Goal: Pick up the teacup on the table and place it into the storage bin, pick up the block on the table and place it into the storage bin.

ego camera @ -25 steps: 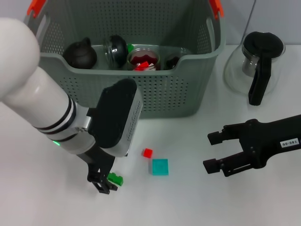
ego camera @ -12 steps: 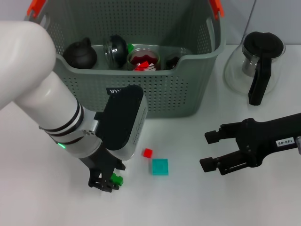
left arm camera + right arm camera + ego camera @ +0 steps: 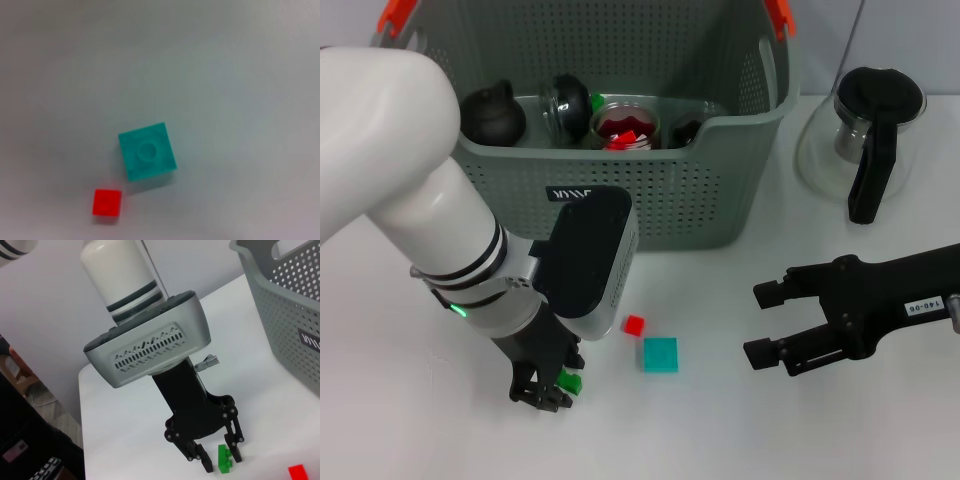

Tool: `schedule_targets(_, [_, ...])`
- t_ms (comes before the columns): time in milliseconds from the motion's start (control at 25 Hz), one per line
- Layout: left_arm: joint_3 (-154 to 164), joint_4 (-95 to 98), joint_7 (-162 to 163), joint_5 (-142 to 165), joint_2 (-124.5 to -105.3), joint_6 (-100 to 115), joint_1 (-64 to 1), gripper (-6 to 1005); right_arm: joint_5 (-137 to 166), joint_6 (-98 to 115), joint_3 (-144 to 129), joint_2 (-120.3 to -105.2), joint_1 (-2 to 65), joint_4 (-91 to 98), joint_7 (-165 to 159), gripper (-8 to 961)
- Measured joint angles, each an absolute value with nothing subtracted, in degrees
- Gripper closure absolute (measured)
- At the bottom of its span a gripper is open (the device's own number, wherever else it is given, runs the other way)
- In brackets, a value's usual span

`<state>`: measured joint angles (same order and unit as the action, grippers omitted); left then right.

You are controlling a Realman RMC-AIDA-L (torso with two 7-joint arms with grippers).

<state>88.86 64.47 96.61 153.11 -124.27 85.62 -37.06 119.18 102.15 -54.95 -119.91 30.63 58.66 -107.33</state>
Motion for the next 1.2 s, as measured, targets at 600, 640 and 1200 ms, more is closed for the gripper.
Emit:
schedule_targets(600, [88.7, 62.1, 100.1, 153.5, -124.18, 85.2, -39.0, 652, 119.2, 101.8, -54.9, -119.88, 30.3, 58.0, -106.1, 8])
schedule_targets(640, [88.8, 61.9, 100.2, 153.9, -124.22, 85.2, -39.1, 660, 119.2, 101.8, -54.9, -119.88, 30.3, 58.0, -106.1, 8])
schedule_targets(1200, [65.9, 73.3, 107.0, 137.5, -124.19, 97.8, -39.4, 869, 119.1, 102.5, -53.5, -119.44, 29.8, 58.0, -105.1, 8])
